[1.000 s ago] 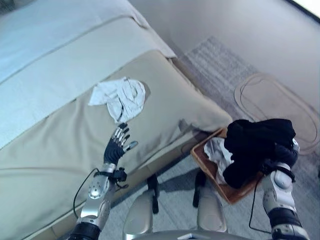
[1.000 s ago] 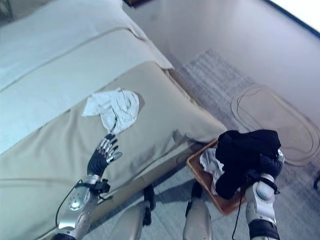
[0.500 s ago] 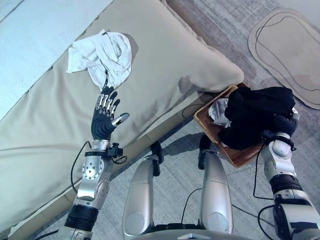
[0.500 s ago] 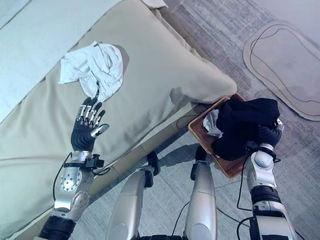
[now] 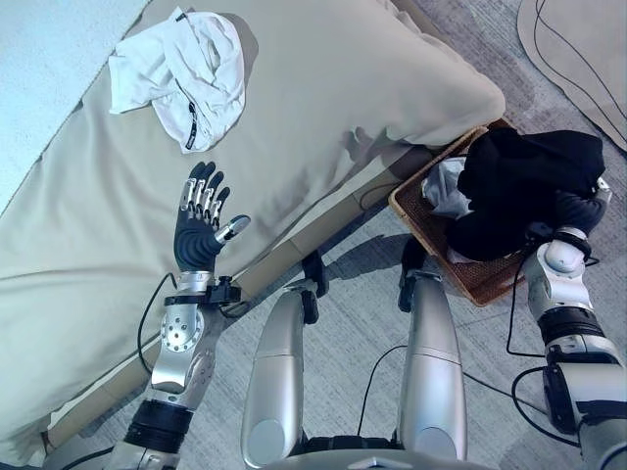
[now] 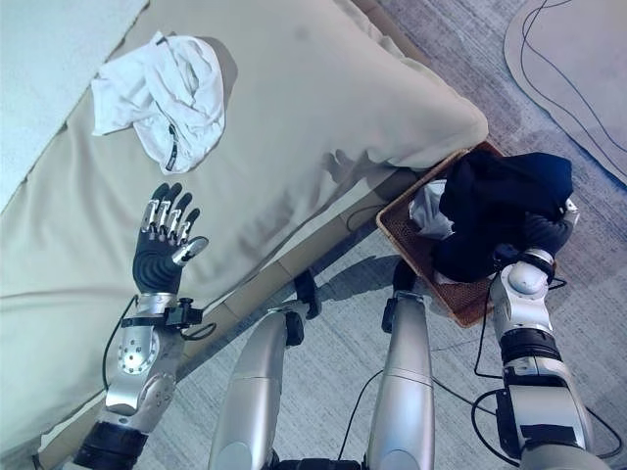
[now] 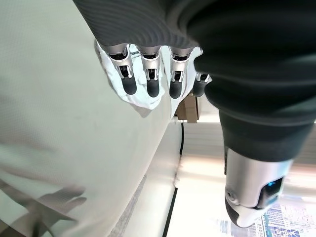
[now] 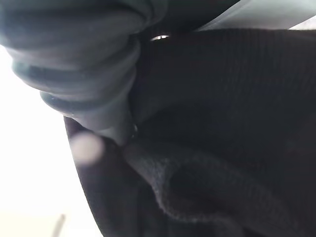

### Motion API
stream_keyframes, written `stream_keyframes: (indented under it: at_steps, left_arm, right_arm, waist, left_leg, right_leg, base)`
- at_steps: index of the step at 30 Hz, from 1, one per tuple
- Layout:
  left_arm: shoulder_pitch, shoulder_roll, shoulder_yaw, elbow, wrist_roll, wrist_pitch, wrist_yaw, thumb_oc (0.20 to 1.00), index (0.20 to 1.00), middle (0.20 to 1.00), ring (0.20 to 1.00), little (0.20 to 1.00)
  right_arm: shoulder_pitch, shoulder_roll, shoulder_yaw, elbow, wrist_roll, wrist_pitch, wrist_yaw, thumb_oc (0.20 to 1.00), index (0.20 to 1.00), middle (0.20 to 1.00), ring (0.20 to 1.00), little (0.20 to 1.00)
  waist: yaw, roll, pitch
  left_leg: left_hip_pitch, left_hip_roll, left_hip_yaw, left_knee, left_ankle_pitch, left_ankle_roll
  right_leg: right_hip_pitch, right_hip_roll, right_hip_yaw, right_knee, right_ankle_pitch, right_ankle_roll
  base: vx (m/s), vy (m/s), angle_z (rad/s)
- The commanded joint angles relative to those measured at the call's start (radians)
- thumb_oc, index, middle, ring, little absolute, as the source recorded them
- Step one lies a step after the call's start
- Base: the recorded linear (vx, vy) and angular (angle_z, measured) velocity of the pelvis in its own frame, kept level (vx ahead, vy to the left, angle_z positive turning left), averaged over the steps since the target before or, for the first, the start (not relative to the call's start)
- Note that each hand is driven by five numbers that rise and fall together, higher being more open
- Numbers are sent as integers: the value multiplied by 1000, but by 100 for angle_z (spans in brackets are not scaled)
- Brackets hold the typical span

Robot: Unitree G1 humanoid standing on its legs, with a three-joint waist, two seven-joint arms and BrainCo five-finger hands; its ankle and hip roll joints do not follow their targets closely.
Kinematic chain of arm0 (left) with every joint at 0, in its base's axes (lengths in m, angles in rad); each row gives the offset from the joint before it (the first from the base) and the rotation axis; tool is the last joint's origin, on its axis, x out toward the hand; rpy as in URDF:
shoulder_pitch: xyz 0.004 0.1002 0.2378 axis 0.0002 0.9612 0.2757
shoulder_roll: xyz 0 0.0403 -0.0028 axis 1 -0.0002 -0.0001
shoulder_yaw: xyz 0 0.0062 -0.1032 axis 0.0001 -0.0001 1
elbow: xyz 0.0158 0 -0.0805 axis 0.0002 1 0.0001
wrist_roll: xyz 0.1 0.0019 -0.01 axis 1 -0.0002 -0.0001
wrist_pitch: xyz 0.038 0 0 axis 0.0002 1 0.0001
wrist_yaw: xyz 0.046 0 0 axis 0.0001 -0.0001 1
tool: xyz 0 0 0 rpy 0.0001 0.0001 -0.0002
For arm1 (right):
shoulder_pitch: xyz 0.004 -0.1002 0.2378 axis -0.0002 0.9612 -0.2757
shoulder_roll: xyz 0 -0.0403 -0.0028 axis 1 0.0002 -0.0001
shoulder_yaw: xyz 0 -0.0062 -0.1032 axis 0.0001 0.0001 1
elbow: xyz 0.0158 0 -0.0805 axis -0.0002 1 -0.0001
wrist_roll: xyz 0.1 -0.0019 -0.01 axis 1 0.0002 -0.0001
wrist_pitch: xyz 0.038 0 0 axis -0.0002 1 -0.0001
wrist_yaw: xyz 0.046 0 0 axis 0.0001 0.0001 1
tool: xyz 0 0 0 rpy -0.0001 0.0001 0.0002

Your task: Pick up clothes into the bucket

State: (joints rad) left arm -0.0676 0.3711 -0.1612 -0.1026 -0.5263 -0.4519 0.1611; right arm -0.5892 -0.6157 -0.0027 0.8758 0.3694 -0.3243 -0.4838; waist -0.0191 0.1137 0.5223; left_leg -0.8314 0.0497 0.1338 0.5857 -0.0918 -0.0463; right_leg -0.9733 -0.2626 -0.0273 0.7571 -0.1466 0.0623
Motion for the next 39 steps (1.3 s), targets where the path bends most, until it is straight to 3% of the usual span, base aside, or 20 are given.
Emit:
stream_keyframes:
  at_steps: [1, 11, 24, 33, 34, 35, 36, 39]
  left_arm:
    - [17, 8, -9, -64, 2, -80, 23, 1000, 1000, 1000, 1000, 1000]
    - [-21, 11, -26, -92, 1, -71, 55, 1000, 1000, 1000, 1000, 1000]
    - [-15, 9, -11, -112, -4, -66, 78, 1000, 1000, 1000, 1000, 1000]
    - [-16, 9, 9, -112, 4, -46, 81, 1000, 1000, 1000, 1000, 1000]
    - [-16, 10, 14, -109, 4, -42, 74, 1000, 1000, 1000, 1000, 1000]
    - [-16, 10, 15, -109, 3, -42, 74, 1000, 1000, 1000, 1000, 1000]
    - [-17, 8, 18, -106, 6, -40, 73, 1000, 1000, 1000, 1000, 1000]
    - [-26, 1, 24, -94, 2, -36, 67, 1000, 1000, 1000, 1000, 1000]
  right_arm:
    - [-38, -63, 58, 48, -92, 8, 9, 200, 200, 200, 200, 200]
    - [-236, -78, 174, 374, -142, 129, 38, 200, 200, 200, 200, 200]
    - [-289, -121, 173, 457, -137, 162, 22, 200, 200, 200, 200, 200]
    - [-313, -95, 259, 544, -278, 240, 71, 203, 203, 203, 203, 203]
    - [-317, -86, 268, 548, -285, 242, 91, 438, 438, 438, 438, 438]
    - [-317, -86, 268, 548, -285, 242, 91, 504, 504, 504, 504, 504]
    - [-313, -80, 268, 542, -281, 238, 95, 1000, 1000, 1000, 1000, 1000]
    - [-287, -59, 260, 526, -271, 229, 110, 1000, 1000, 1000, 1000, 1000]
  waist:
    - [-4, 23, -74]
    - [13, 30, -61]
    - [12, 20, -72]
    - [11, 10, -80]
    - [13, 8, -84]
    - [12, 8, -84]
    - [12, 7, -84]
    - [10, -1, -87]
  left_leg:
    - [-52, 28, -10, 155, -142, 6]
    - [-118, 23, -4, 191, -143, 9]
    - [-143, 24, -8, 191, -143, 11]
    - [-137, 29, -9, 178, -139, 11]
    - [-130, 30, -10, 170, -136, 11]
    - [-130, 30, -10, 170, -136, 11]
    - [-125, 32, -10, 165, -135, 10]
    - [-110, 32, -12, 156, -132, 10]
  right_leg:
    - [-4, -21, 75, -44, 53, 67]
    - [-79, -17, 93, 2, 46, 56]
    - [-110, -11, 93, 12, 42, 50]
    - [-102, -5, 88, 0, 45, 48]
    - [-96, -6, 86, -4, 45, 48]
    - [-95, -6, 85, -5, 46, 48]
    - [-90, -6, 83, -9, 46, 48]
    - [-72, -4, 74, -19, 48, 49]
  base:
    - [0, 0, 0]
    - [0, 0, 0]
    - [0, 0, 0]
    - [0, 0, 0]
    - [0, 0, 0]
    - [0, 0, 0]
    - [0, 0, 0]
    - [0, 0, 0]
